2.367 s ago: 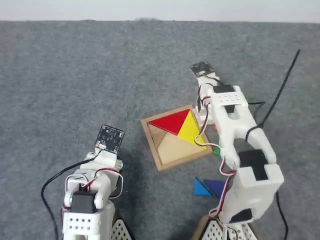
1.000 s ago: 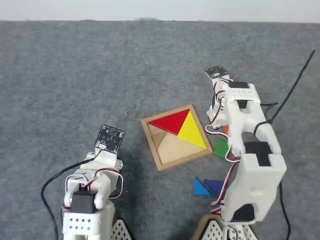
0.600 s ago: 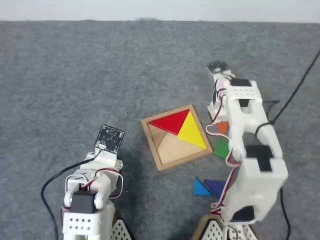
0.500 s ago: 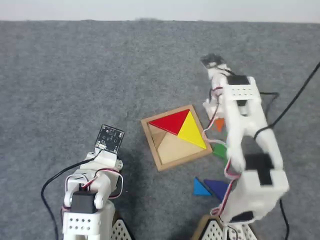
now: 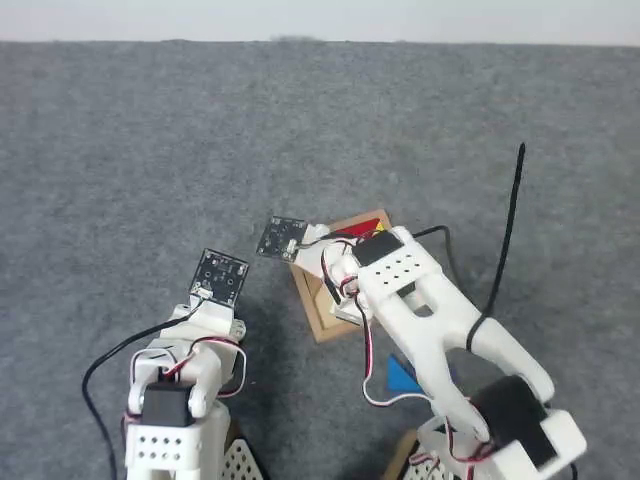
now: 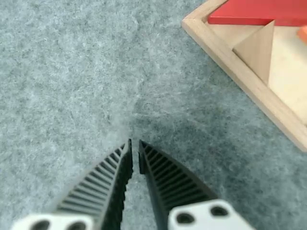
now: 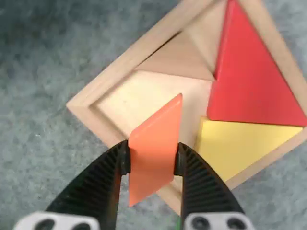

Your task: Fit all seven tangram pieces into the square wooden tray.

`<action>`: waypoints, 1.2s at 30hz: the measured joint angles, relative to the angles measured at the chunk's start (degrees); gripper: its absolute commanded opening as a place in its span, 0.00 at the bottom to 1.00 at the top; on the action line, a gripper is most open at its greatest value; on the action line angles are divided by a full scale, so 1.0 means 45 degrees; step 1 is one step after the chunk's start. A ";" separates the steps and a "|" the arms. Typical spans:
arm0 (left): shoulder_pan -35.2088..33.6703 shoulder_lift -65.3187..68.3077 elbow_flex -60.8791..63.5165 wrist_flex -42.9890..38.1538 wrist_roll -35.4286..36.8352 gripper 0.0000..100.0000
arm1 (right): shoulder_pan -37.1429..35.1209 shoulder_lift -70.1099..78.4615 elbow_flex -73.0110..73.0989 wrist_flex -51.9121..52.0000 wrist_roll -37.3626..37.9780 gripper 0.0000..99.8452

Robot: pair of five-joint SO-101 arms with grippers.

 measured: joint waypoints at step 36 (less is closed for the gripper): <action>0.0000 0.0000 0.0000 0.0000 0.0000 0.02 | 0.0567 0.0918 0.0020 -0.0723 0.2676 0.06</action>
